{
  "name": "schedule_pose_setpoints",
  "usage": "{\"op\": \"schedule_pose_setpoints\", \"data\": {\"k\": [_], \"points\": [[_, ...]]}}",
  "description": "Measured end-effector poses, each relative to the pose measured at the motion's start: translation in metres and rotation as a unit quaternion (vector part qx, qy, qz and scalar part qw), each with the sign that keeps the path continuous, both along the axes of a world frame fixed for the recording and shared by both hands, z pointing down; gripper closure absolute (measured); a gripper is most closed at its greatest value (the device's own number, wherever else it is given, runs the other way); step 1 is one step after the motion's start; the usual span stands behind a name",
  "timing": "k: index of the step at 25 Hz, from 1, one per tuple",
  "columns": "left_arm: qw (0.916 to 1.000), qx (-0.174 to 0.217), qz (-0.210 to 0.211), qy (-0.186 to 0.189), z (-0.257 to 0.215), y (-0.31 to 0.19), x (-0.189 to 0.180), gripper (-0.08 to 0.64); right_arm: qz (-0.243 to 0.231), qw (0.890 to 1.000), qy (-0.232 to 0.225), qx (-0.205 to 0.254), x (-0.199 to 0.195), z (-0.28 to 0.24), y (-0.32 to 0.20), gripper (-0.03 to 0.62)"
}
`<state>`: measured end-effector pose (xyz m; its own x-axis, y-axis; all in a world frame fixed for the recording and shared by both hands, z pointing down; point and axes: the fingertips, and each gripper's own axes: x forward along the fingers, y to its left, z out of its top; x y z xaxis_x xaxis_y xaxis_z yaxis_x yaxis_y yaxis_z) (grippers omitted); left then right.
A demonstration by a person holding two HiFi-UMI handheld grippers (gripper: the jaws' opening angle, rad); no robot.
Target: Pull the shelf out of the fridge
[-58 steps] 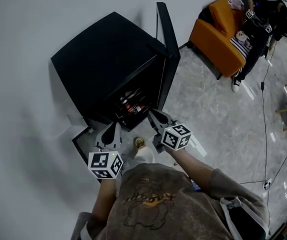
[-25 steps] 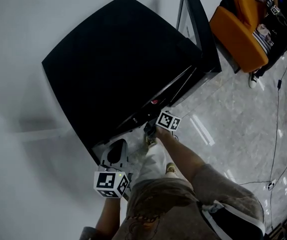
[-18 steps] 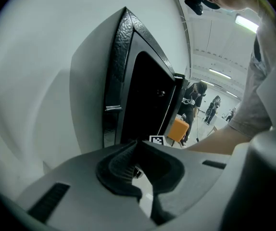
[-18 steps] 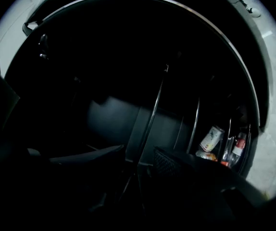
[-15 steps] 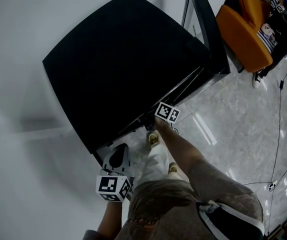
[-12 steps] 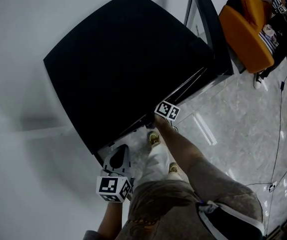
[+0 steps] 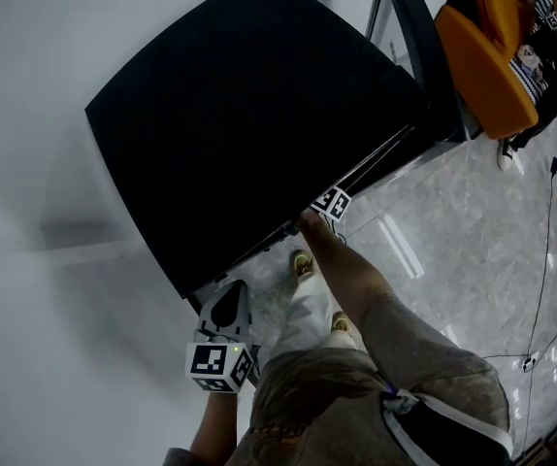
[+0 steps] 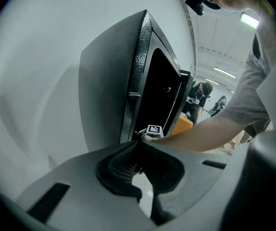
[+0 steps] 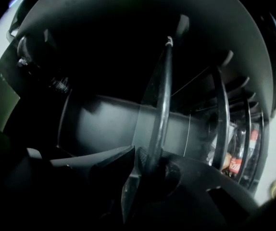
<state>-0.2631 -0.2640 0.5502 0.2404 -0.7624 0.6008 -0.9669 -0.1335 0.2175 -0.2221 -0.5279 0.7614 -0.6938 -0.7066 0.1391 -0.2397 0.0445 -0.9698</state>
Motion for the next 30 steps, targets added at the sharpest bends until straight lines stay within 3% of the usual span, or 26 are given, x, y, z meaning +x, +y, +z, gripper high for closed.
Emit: {"op": "schedule_pose_setpoints", "data": {"k": [12,30], "points": [[1.0000,0.007,-0.001,-0.001,-0.004,0.013,0.002,0.554,0.003,1.000,-0.011,-0.019,0.019,-0.002,0.021,0.548],[0.9995,0.027,0.019,-0.004,-0.017,0.047,0.037,0.554,0.012,0.998,-0.057,-0.031,0.083,-0.003,0.096,0.558]]}}
